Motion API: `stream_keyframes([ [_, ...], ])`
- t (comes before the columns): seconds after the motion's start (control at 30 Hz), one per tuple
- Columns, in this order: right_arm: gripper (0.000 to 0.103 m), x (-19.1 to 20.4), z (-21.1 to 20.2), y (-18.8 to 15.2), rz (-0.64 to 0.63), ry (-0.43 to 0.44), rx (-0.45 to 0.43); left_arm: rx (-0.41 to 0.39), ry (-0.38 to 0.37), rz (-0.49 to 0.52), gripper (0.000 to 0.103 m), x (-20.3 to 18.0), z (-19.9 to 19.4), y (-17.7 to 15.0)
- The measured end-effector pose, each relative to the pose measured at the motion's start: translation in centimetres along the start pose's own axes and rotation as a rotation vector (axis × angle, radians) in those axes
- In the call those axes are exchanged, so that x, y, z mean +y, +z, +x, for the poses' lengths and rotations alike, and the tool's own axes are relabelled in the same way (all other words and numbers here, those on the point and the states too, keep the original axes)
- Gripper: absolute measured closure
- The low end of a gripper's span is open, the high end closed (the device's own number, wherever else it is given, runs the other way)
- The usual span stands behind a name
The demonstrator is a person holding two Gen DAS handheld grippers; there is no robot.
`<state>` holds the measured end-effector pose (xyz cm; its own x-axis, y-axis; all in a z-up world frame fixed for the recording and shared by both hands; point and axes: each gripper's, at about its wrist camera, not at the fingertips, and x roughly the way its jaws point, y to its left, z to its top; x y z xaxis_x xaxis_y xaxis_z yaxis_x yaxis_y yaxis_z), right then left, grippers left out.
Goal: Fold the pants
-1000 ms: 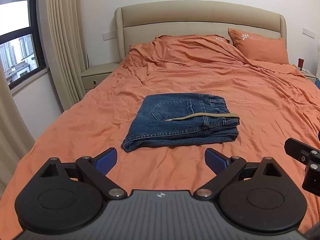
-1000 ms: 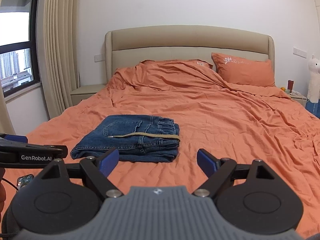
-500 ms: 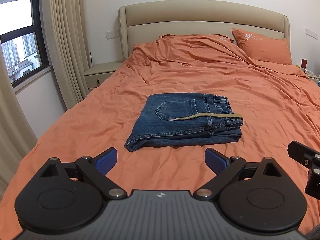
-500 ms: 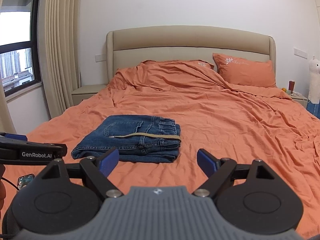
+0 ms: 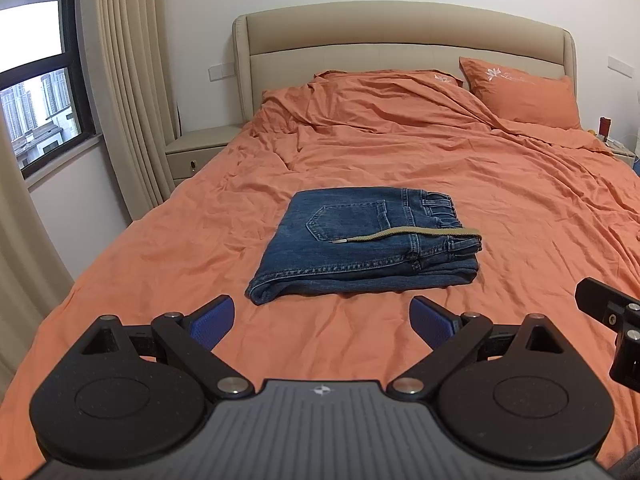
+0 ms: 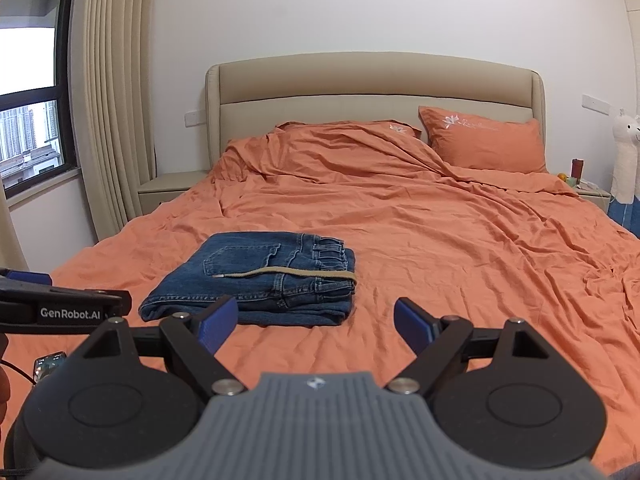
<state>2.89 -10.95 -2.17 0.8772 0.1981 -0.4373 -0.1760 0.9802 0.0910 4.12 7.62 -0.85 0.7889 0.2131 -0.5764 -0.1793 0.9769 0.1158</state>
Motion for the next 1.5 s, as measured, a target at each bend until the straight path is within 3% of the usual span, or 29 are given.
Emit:
stream_keyframes([
  [1.5, 0.021, 0.15, -0.91, 0.09, 0.012, -0.03, -0.016, -0.009, -0.012, -0.006, 0.0, -0.01, -0.7, 0.19],
])
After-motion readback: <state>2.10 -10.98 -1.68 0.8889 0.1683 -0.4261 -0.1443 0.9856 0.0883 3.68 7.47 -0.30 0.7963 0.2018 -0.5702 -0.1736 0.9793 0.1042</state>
